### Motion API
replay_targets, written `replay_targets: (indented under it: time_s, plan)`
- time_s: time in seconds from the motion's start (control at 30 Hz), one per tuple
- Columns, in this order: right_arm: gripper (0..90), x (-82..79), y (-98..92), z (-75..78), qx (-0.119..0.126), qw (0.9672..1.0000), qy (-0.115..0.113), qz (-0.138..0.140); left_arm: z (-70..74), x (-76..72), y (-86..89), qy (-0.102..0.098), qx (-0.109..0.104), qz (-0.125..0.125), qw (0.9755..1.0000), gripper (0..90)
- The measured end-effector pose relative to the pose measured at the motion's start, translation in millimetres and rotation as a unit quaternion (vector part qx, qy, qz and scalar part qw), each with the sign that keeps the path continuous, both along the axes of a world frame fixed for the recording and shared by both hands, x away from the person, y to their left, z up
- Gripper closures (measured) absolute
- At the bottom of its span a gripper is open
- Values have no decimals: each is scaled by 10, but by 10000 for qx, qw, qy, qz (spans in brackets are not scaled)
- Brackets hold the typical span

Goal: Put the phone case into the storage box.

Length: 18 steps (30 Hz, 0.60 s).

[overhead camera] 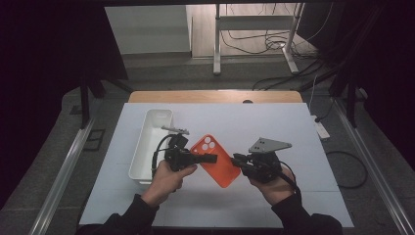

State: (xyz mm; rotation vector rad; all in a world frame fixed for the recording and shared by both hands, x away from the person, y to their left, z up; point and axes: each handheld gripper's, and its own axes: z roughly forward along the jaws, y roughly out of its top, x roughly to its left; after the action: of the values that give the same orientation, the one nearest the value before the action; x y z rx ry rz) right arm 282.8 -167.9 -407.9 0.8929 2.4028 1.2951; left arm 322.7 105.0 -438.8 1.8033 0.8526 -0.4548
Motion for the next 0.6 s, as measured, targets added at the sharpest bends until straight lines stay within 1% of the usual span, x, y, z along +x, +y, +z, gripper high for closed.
replay_targets:
  time_s: [0.1,0.13,0.17,0.2,0.27,0.3,0.4,0.47,0.53,0.6]
  plan:
    - [622,2,-25,5,19,10000,75,-3,30,-15,7,-145,122,-42,9998,845]
    - [622,2,-25,5,19,10000,75,-3,30,-15,7,-145,122,-42,9998,844]
    - [527,1,-48,11,25,9999,107,17,35,-16,13,-184,165,-77,9997,844]
    - [527,1,-48,11,25,9999,107,17,41,-17,18,-202,201,-94,9995,843]
    - [465,0,-67,14,54,9999,111,37,46,-14,43,-253,258,-127,9993,843]
    - [424,1,-79,18,88,9999,125,45,47,-14,53,-267,264,-141,9992,843]
    - [296,21,-100,10,167,9993,285,169,49,-16,69,-304,238,-221,9990,842]
    - [210,38,-105,-4,197,9987,408,236,59,-24,71,-348,280,-279,9986,841]
    - [125,45,-106,-18,207,9983,476,267,65,-29,73,-378,286,-332,9983,840]
    - [57,45,-96,-33,156,9980,529,319,71,-31,77,-409,283,-369,9981,840]
